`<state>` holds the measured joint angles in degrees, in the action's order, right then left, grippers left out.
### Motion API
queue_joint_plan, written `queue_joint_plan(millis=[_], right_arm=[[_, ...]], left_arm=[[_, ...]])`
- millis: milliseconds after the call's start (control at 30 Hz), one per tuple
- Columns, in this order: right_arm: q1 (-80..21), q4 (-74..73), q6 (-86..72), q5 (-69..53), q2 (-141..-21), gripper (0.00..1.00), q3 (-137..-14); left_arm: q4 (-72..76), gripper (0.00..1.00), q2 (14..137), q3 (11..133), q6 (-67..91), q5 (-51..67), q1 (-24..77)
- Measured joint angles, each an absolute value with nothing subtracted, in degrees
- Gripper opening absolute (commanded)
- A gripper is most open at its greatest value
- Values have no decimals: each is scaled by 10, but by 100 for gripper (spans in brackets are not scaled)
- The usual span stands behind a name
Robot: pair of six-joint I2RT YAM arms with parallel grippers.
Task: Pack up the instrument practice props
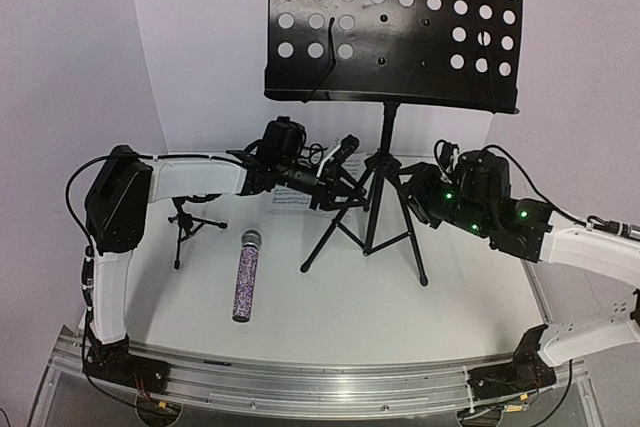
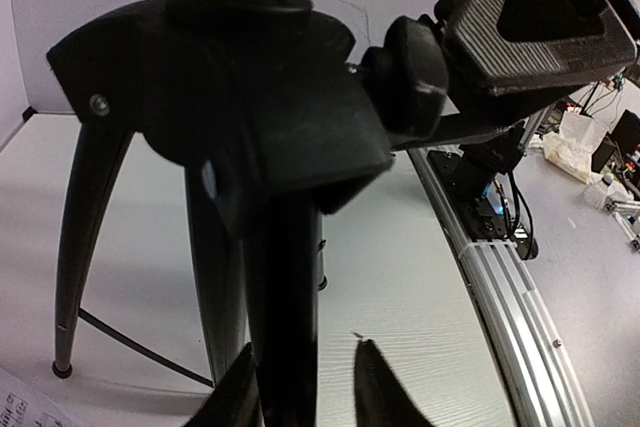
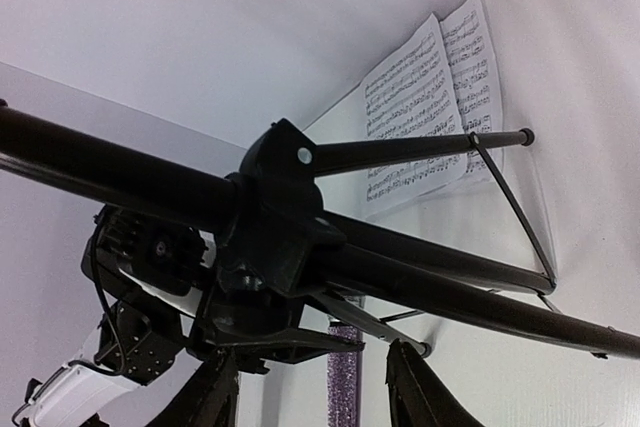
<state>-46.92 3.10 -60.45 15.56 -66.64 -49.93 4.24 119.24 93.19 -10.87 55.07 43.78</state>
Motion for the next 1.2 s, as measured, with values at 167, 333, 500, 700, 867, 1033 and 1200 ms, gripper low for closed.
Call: queue_joint_plan(millis=[167, 333, 500, 700, 867, 1033, 1200], right_arm=[[-469, 46, -610, 165, -672, 49, -510], [-469, 61, -613, 178, -673, 45, -512], [-469, 64, -633, 184, -673, 44, -512], [-474, 64, -654, 185, -676, 43, -512], [-476, 62, -657, 205, -673, 39, -512], [-477, 60, -658, 237, -658, 43, -512], [-477, 59, -659, 241, -664, 45, -515]], left_arm=[[64, 0, 1192, 928, -72, 534, 443], [115, 0, 1190, 905, -28, 510, 450], [162, 0, 1181, 881, 24, 433, 475], [209, 0, 1176, 857, 64, 345, 507], [239, 0, 1165, 830, 80, 312, 514], [274, 0, 1144, 787, 90, 276, 523], [299, 0, 1130, 758, 99, 257, 532]])
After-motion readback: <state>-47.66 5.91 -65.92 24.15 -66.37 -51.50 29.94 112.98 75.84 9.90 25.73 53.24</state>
